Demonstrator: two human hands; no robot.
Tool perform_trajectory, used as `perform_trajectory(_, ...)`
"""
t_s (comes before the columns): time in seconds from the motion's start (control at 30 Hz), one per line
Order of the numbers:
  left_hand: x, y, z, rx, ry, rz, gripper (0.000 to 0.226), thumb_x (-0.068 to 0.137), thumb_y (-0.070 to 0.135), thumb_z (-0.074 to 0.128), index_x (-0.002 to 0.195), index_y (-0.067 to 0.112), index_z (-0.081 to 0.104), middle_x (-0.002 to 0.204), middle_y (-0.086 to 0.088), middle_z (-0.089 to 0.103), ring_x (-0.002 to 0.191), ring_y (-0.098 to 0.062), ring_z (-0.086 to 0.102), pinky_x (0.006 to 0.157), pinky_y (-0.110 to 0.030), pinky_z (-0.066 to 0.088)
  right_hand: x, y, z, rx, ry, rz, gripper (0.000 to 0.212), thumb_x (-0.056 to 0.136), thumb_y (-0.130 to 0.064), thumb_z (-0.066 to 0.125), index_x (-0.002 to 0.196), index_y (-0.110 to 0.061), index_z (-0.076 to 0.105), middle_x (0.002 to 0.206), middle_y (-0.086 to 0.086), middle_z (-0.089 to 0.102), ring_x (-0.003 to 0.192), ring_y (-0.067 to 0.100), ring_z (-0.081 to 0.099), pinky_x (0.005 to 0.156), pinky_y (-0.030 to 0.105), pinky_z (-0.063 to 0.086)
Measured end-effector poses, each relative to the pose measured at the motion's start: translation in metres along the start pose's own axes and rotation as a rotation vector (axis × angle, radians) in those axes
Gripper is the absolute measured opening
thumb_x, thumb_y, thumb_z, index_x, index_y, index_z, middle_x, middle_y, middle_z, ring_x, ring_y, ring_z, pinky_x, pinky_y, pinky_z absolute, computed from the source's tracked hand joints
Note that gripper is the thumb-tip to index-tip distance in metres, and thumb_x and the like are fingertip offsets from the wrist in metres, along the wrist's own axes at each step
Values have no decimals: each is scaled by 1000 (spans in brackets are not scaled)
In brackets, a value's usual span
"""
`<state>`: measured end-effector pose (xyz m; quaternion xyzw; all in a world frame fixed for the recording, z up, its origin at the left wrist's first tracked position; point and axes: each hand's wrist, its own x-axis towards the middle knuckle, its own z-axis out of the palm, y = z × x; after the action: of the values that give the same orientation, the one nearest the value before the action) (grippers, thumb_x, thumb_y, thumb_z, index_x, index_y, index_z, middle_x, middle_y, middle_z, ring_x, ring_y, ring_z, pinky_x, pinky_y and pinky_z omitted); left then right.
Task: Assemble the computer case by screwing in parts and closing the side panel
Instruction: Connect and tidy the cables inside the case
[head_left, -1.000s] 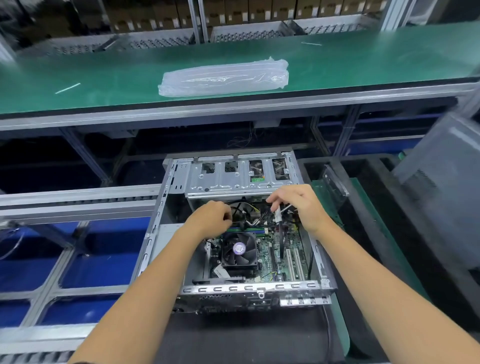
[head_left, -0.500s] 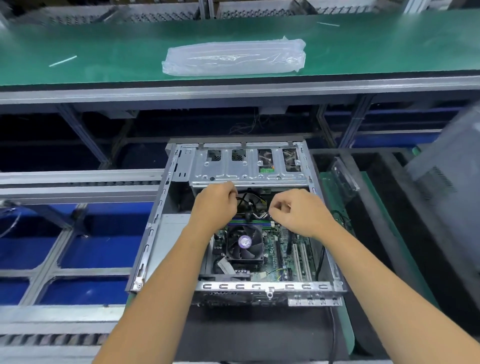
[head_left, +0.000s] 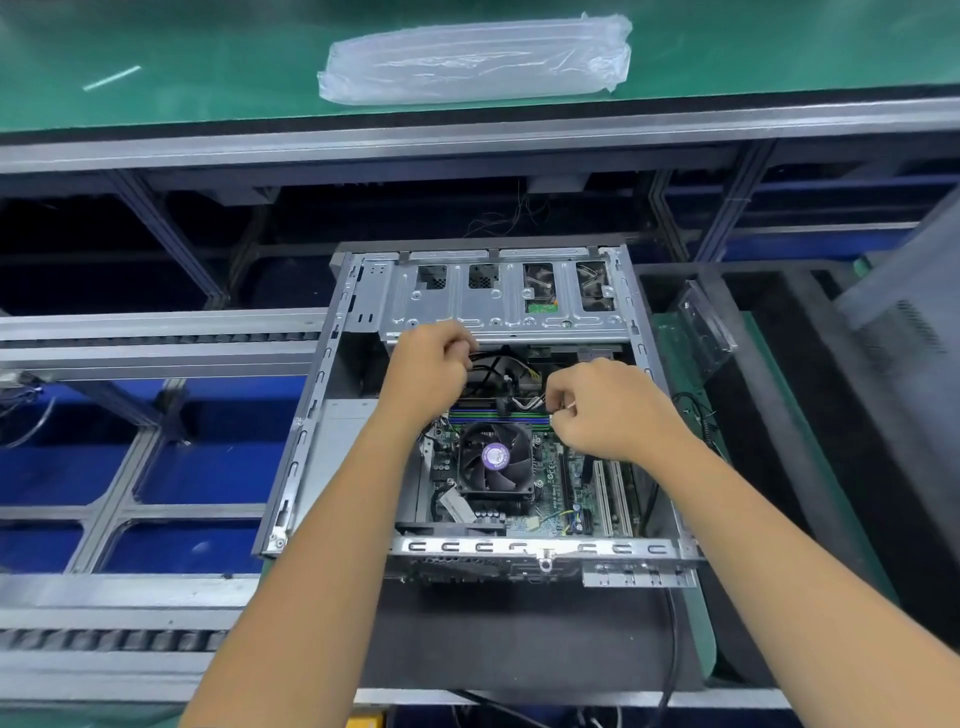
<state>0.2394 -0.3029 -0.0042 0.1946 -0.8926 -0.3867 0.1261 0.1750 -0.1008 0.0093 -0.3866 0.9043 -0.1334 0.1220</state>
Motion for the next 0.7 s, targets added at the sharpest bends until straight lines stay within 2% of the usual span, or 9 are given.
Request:
perform_trajectory(0.07,2,-2,-7,-271,131,-81,34,94,-1,40,78,19,62,69,1,61,55,1,55,52,-13,44,0,1,2,26,24,18,18,77,-15,52,84,-22,67,74,-1,67,72,23,60,60,30,42)
perform_trajectory(0.13,3,-5,-13,-402,231,-132,37,94,-3,36,78,18,61,69,0,60,53,2,52,51,-11,42,2,1,1,61,50,50,18,76,-12,50,82,-19,66,73,2,66,70,25,60,60,31,46)
perform_trajectory(0.27,3,-5,-15,-422,225,-174,36,90,-7,35,75,14,61,68,-3,60,57,-7,52,54,-15,43,3,1,1,66,47,63,19,75,-10,49,81,-18,65,73,3,66,70,26,60,63,32,48)
perform_trajectory(0.37,3,-2,-14,-417,227,-210,38,81,-9,36,62,13,61,64,-5,60,52,-9,51,48,-16,42,4,2,2,73,63,68,21,77,-8,47,83,-17,65,74,2,64,73,26,58,59,31,44)
perform_trajectory(0.5,0,1,-13,-275,175,-181,41,64,-14,33,53,14,61,55,-8,57,50,-15,47,41,-13,35,4,5,0,229,174,89,24,81,-2,48,83,-15,67,65,-3,63,61,17,56,57,30,46)
perform_trajectory(0.57,-1,1,-11,-153,94,-149,42,65,-13,34,53,16,62,56,-8,59,50,-17,47,45,-17,37,2,7,-1,381,295,123,25,81,2,50,81,-14,69,62,-6,62,52,10,52,55,28,47)
perform_trajectory(0.63,-1,1,-6,18,-2,-101,42,70,-9,37,55,22,62,55,1,59,48,-15,48,47,-19,35,0,8,-2,489,383,147,24,81,4,52,79,-13,70,61,-8,60,49,5,48,53,23,45)
perform_trajectory(0.7,-1,-1,5,239,-135,-5,38,75,-3,40,70,24,67,69,7,66,57,-14,55,53,-22,38,-1,8,-3,574,425,165,23,80,3,53,77,-13,69,59,-6,58,46,6,44,50,19,41)
